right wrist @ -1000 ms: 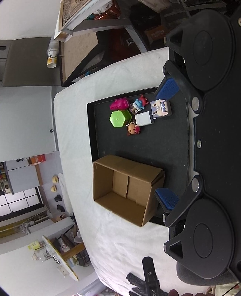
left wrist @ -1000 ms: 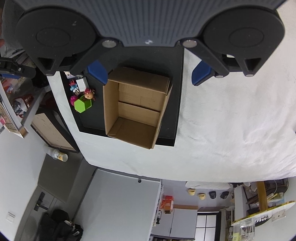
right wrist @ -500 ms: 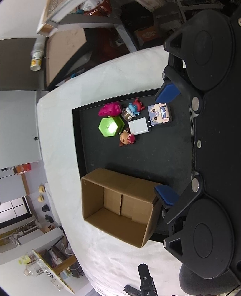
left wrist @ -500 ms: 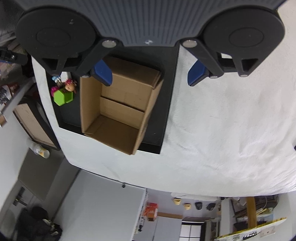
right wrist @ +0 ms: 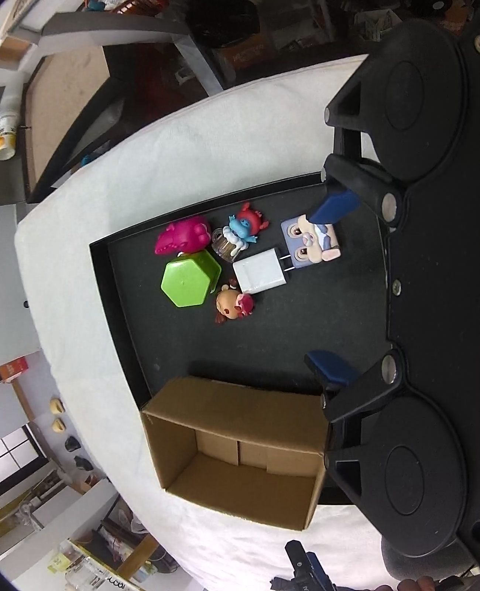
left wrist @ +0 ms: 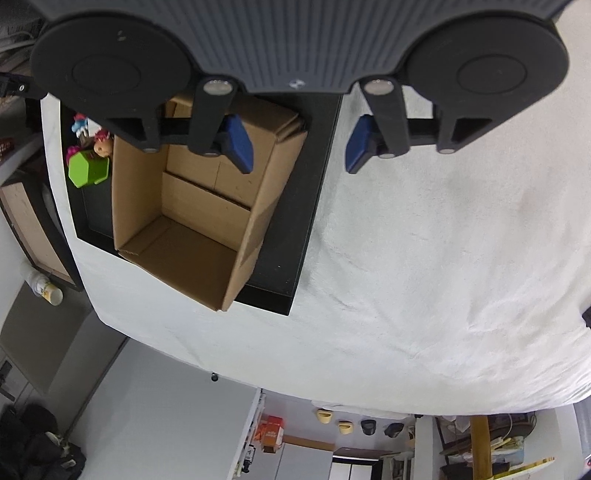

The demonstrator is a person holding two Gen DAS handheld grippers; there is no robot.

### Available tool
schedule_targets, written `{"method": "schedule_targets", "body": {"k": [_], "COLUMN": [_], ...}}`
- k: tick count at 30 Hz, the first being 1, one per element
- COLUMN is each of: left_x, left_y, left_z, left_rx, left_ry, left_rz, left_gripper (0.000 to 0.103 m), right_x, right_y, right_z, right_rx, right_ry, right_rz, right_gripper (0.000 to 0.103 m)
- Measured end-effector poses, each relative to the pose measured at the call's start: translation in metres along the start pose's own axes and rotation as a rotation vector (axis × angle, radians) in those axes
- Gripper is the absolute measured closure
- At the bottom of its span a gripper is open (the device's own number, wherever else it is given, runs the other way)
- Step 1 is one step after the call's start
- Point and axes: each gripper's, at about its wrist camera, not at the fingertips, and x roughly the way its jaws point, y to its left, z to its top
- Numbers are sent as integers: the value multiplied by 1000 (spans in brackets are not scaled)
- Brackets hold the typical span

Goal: Organize rigid objects
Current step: 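Lower the right gripper onto the purple bunny cube and close it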

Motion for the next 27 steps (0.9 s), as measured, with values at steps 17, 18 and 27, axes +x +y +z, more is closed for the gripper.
{"method": "schedule_targets", "body": {"k": [17,18,27], "left_x": [34,32,28], "left_y": [4,5,4], "left_z": [11,11,9], "left_rx": [-33,-43,-37], "left_ry": [28,24,23], "left_rz": [-12,-17,-57], "left_gripper": [73,73,73], "right_x": [66,68,77], "right_y": [-8,-9,-7], "right_z": [14,13,13], "right_rx": [-6,-3,-26], "right_ry": [164,171,164], "right_rz": [-102,-110,-163], "right_gripper": [38,38,60]}}
